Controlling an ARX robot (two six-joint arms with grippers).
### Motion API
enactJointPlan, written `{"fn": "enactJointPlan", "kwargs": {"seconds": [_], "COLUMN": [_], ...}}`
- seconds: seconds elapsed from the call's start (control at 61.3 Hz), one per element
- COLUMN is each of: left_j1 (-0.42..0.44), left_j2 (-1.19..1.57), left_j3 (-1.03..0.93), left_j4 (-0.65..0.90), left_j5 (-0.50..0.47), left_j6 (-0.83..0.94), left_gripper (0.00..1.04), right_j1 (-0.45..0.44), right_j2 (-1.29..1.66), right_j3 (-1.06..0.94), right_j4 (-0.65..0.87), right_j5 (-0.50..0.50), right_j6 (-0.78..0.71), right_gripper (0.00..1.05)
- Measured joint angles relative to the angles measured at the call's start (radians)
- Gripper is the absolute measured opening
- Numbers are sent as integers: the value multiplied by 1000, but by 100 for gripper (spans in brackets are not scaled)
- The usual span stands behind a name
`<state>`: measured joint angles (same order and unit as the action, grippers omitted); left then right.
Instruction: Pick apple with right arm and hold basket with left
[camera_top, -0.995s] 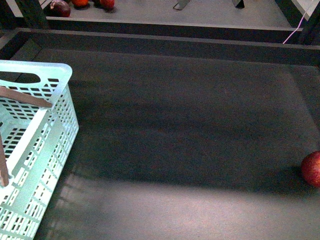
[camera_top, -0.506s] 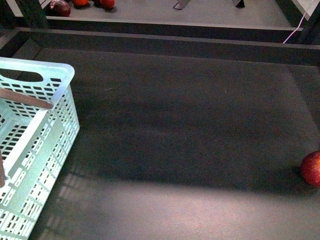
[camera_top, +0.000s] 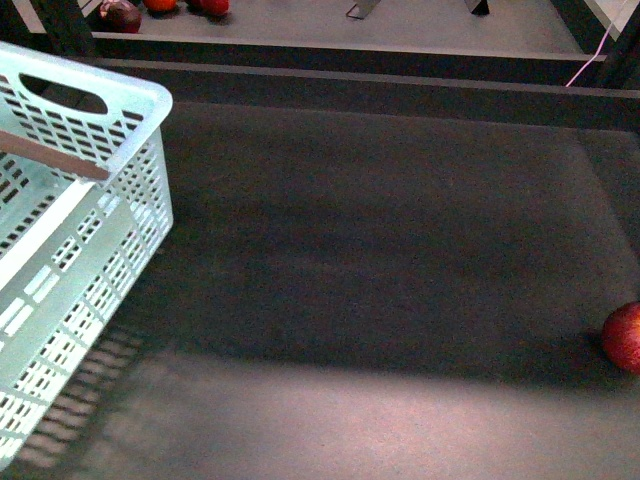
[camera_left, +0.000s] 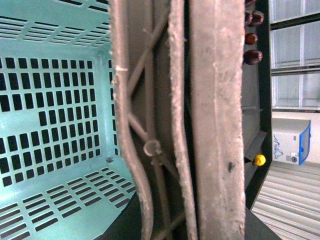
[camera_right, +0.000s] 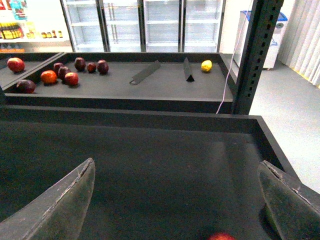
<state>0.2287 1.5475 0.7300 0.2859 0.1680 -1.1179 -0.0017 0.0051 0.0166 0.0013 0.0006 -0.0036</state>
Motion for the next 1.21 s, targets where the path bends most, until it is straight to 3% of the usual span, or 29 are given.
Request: {"fn": "enactJointPlan", "kwargs": {"seconds": [0.196,0.424,0.93,1.207], "left_j1": [-93,-343,-742,-834], "left_j2": [-110,-149,-51,-29], "left_j3": [14,109,290,291], "left_j4": [-77,-177,-256,-264], "left_j5": [-22,-37,-94,-97], "left_j6": [56,109,144,168], "left_gripper": [16,16,16,16], "right_j1": [0,0,0,0], "right_j2": [0,0,0,0], "right_j3": [0,0,0,0], "right_j4": [0,0,0,0], "right_j5": [0,0,0,0], "right_j6": [0,0,0,0], "right_gripper": [96,96,96,96]}}
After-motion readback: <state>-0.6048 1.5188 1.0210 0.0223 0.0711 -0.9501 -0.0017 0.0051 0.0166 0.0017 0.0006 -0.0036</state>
